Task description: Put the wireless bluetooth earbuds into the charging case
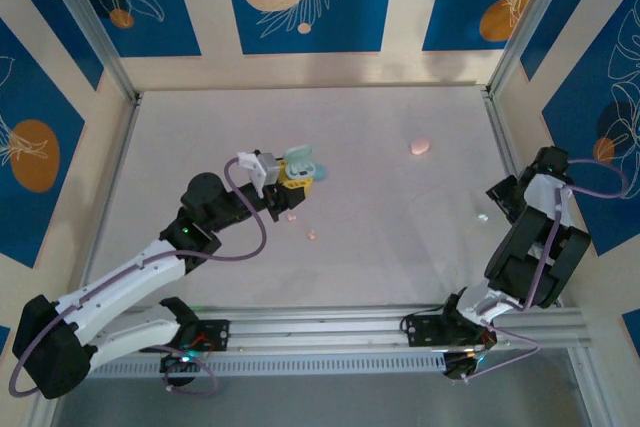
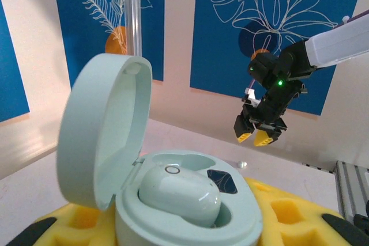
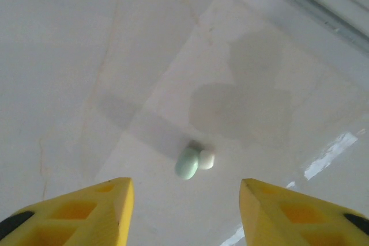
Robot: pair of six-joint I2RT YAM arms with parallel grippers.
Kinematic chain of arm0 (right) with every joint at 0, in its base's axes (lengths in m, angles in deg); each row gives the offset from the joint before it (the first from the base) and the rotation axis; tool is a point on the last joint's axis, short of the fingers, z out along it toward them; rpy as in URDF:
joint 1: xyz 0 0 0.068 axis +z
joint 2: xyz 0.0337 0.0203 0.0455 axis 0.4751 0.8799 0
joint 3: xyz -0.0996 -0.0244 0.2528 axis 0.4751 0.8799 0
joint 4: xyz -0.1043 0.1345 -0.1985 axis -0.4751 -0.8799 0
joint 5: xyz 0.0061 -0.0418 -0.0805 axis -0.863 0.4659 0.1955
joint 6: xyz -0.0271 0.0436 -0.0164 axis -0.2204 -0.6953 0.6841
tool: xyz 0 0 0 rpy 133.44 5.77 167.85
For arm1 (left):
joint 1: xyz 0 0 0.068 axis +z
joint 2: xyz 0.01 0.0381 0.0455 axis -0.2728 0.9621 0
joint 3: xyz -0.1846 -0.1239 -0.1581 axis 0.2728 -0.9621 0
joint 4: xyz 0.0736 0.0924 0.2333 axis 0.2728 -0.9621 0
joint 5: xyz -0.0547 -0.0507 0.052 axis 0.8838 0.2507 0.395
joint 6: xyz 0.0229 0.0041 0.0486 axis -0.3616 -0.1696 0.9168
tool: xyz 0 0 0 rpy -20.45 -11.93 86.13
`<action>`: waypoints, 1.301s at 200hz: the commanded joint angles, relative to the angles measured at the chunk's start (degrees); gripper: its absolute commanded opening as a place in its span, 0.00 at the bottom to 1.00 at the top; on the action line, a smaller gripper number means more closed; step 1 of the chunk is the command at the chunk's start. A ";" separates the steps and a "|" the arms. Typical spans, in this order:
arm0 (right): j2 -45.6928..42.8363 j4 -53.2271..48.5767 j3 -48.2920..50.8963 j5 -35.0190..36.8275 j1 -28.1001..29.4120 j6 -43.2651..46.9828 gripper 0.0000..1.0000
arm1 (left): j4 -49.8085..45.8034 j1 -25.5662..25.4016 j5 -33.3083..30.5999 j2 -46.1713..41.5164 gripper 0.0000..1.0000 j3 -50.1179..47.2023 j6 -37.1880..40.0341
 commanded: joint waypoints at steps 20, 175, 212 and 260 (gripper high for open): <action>6.13 -0.53 -3.57 -0.24 -0.13 2.39 0.55 | 2.56 -0.66 0.46 -0.31 0.35 -0.89 0.62; 16.91 -8.09 -9.54 4.26 6.43 3.83 0.43 | 8.37 -0.58 0.41 -0.13 0.35 -4.14 -0.01; 17.17 -10.13 -10.75 3.76 8.87 3.37 0.34 | 8.46 -0.57 0.19 -0.44 0.35 -4.27 0.25; 16.29 -12.07 -10.78 -0.75 13.49 2.25 0.30 | 9.07 -0.58 0.25 0.00 0.35 -4.17 -0.11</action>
